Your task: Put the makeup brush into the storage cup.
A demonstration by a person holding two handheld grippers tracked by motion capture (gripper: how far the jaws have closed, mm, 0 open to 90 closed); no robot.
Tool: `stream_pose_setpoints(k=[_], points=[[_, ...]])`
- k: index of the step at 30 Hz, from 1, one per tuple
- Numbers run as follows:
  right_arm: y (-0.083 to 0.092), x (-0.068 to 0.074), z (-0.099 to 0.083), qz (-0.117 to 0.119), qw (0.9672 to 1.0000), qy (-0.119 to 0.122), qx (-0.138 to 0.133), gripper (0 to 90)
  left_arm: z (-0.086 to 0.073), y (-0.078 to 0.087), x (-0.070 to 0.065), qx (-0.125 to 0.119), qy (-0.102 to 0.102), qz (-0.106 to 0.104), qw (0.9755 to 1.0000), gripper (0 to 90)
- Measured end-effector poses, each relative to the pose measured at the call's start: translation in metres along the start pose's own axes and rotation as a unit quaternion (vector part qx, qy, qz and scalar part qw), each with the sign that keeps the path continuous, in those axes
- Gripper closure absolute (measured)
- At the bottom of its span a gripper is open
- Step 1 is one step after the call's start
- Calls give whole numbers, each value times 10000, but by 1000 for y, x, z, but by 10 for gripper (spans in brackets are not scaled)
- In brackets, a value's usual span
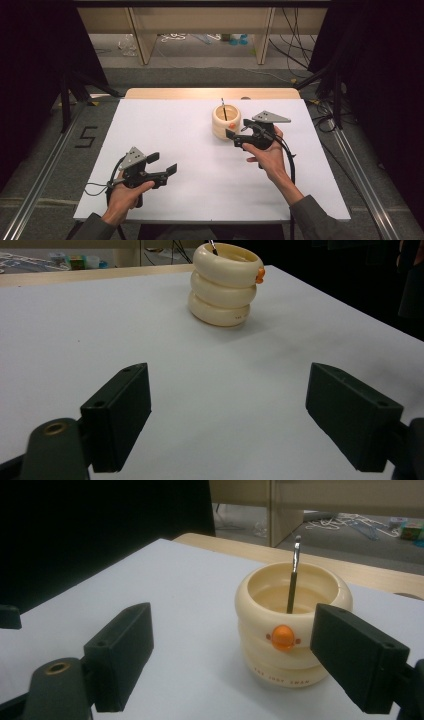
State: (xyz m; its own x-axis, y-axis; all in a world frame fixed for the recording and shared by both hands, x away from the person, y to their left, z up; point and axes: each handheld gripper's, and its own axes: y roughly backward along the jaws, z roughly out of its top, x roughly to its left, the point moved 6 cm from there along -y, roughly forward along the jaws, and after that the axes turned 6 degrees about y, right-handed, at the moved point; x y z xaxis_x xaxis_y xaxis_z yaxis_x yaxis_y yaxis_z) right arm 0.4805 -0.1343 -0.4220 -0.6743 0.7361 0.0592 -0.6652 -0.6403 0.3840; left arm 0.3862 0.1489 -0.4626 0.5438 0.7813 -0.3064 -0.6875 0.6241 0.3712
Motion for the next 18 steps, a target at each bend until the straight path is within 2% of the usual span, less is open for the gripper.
stream_pose_setpoints(k=[4,6,7,10,11,14,17,18], points=[[1,0,-2,-14,10000,46,-57,178,0,0,0,-2,2,-2,10000,177],[2,1,-3,-20,10000,23,12,177,0,0,0,-2,2,-2,10000,177],[1,1,-3,-7,10000,41,-76,177,0,0,0,-5,2,-3,10000,177],[3,3,-5,26,10000,-26,-24,176,0,0,0,-5,4,-4,10000,177],[2,3,-6,-5,10000,50,-71,176,0,0,0,-5,2,-4,10000,177],[4,4,-7,3,9999,69,-86,176,0,0,0,-10,7,-7,10000,177],[6,7,-10,43,10000,38,17,175,0,0,0,-6,4,-7,10000,177],[5,7,-10,6,9999,140,-59,172,0,0,0,-7,5,-7,10000,177]])
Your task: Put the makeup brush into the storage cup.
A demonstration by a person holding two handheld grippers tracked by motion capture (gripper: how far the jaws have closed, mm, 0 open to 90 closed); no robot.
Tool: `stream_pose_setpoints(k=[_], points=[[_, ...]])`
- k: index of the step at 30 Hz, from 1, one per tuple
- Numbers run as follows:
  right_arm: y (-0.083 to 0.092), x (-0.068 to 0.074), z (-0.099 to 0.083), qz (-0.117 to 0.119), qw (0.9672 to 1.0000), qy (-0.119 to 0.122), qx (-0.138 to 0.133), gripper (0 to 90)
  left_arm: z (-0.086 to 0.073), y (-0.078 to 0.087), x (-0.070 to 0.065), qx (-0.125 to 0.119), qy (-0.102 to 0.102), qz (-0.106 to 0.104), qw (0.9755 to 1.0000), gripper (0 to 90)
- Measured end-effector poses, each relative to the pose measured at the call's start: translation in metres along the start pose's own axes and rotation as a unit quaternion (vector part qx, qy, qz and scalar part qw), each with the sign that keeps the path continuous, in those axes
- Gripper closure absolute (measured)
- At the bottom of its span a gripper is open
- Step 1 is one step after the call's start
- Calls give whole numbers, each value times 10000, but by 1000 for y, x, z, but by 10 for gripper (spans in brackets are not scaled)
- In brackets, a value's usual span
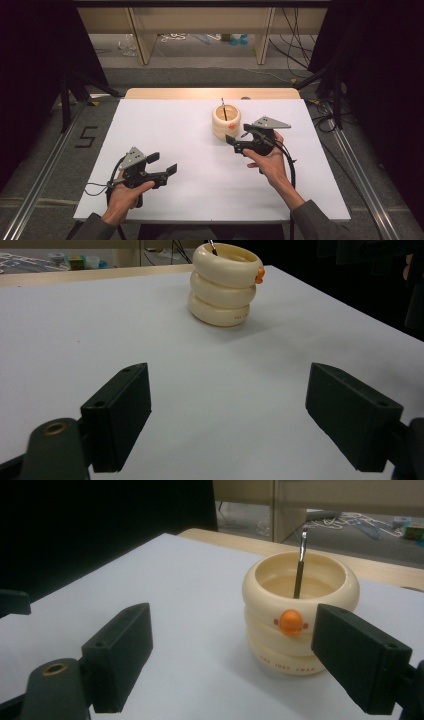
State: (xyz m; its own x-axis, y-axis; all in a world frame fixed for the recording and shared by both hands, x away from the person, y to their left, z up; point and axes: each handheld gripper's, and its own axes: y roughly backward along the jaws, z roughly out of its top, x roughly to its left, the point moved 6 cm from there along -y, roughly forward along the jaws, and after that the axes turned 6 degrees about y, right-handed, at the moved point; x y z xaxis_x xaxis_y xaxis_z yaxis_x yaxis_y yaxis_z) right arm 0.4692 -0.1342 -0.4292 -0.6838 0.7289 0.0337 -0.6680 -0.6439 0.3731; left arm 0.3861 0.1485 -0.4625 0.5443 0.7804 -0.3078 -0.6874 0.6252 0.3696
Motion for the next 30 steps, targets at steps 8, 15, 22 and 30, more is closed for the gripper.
stream_pose_setpoints(k=[8,15,22,30], points=[[2,4,-6,-1,9999,-49,104,162,0,0,0,3,-3,-2,10000,177],[6,4,-10,9,9999,-90,144,160,0,0,0,2,-3,1,10000,177],[9,6,-16,36,9999,-123,106,160,0,0,0,-10,2,14,10000,177],[13,9,-25,48,9998,-119,168,160,0,0,0,-12,-3,-1,10000,177]])
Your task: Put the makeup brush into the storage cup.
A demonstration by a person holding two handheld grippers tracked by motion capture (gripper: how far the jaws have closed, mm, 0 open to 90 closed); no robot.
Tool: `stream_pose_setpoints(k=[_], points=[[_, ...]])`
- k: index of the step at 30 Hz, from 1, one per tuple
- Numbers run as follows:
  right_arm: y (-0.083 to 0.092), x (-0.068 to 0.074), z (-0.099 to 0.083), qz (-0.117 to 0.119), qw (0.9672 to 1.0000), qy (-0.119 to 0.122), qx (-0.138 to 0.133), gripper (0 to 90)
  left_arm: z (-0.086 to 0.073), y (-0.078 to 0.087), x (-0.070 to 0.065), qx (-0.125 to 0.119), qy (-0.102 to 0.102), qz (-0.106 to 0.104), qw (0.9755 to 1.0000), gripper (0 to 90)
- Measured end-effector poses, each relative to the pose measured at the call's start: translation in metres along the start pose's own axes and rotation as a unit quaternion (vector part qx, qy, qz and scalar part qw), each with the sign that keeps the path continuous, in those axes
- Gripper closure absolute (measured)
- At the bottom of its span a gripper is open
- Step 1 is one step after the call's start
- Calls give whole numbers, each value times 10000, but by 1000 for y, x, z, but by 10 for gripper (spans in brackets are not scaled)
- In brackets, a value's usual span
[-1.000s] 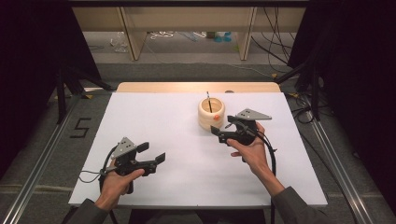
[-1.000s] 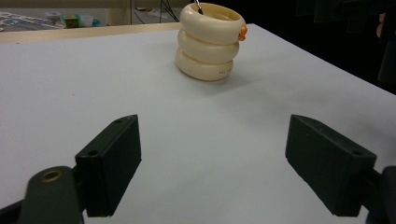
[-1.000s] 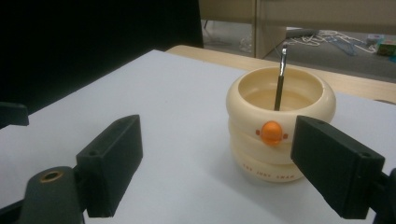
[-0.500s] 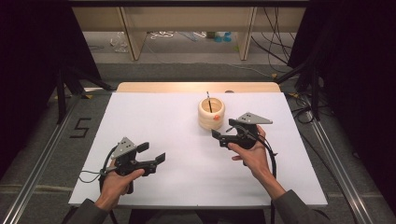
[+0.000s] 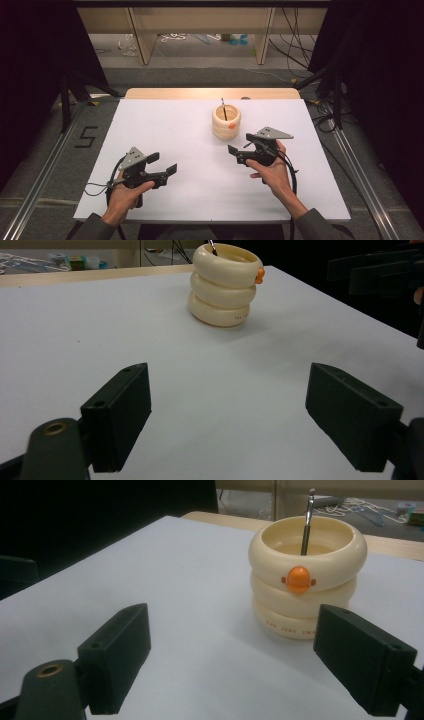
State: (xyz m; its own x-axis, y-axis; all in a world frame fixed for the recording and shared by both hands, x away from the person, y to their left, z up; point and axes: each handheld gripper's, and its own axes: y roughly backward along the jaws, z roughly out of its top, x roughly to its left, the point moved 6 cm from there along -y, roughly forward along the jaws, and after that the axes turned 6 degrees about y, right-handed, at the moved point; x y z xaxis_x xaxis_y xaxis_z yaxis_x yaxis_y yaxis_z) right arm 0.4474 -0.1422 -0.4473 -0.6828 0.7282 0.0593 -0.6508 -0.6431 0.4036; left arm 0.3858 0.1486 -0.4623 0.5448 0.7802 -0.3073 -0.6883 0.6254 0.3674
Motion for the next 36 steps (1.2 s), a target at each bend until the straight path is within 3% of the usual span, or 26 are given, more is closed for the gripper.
stream_pose_setpoints(k=[1,4,10,11,16,24,31,33,34,36], points=[[1,2,-1,32,10000,-83,15,160,0,0,0,2,-2,1,10000,177],[4,1,-3,-21,10000,21,22,160,0,0,0,3,-1,-1,10000,177],[8,5,-10,-9,9999,-92,97,160,0,0,0,5,-11,-5,10000,177],[8,2,-10,-140,9999,57,34,160,0,0,0,4,-3,-6,10000,177],[11,7,-15,-138,9998,-79,147,160,0,0,0,8,-9,6,10000,177],[16,10,-17,-276,9995,74,111,160,0,0,0,9,0,12,10000,177],[21,13,-20,-188,9997,-67,112,160,0,0,0,8,-3,11,10000,177],[22,11,-19,-275,9996,46,38,160,0,0,-1,10,-8,8,10000,177],[23,13,-20,-191,9997,-80,120,160,0,0,-1,7,-7,8,10000,178],[24,12,-21,-239,9996,-39,154,160,0,0,0,10,-7,11,10000,177]])
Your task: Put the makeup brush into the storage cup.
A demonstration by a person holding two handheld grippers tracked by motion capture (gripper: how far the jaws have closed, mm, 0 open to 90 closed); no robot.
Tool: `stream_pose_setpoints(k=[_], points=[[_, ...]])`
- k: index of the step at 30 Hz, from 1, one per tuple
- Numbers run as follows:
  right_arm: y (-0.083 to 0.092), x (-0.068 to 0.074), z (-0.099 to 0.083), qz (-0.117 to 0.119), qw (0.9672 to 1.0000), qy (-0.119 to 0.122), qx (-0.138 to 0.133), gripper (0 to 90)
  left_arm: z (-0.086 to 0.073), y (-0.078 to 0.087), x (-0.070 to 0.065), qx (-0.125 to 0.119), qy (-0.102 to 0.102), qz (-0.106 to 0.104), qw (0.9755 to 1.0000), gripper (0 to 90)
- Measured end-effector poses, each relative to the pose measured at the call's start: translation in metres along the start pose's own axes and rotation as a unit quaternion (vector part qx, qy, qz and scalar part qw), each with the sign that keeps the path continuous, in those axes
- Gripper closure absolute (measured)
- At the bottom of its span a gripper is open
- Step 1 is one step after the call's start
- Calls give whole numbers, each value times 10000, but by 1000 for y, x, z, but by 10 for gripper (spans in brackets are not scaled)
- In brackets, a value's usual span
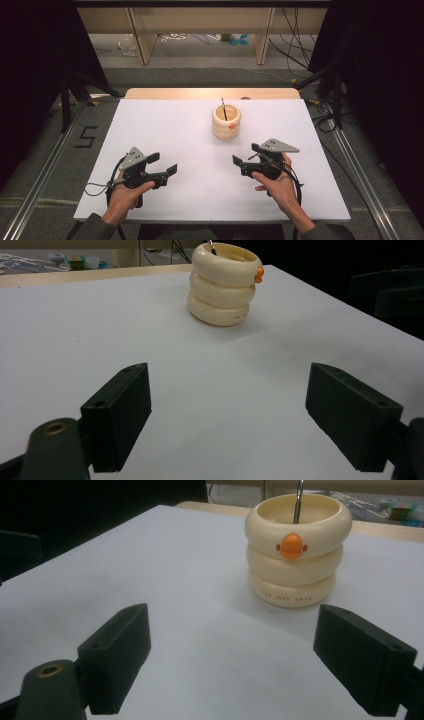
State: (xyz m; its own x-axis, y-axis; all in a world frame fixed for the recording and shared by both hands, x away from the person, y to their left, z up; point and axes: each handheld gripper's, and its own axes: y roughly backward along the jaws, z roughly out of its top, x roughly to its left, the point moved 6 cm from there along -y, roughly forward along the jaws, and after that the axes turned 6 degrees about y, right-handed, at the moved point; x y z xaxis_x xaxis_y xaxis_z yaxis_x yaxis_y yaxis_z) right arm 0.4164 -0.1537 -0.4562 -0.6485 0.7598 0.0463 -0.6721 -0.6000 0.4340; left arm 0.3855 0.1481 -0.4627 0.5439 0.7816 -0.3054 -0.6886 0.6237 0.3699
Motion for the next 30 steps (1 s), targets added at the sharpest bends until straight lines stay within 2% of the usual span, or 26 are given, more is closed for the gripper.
stream_pose_setpoints(k=[19,22,25,26,27,30], points=[[-1,-3,-1,3,10000,45,-58,160,0,0,0,2,2,-1,10000,177],[0,-1,-2,87,9999,-59,32,160,0,0,0,3,7,1,10000,176],[-1,0,-2,118,9999,-78,-23,161,0,0,0,1,8,-3,10000,174],[-1,0,-2,117,9999,-72,-22,160,0,0,0,2,8,-1,10000,173],[-2,-2,-1,62,9999,46,-96,160,0,0,0,1,9,-1,10000,173],[-2,-1,-1,80,9999,22,-81,160,0,0,0,5,16,4,10000,170]])
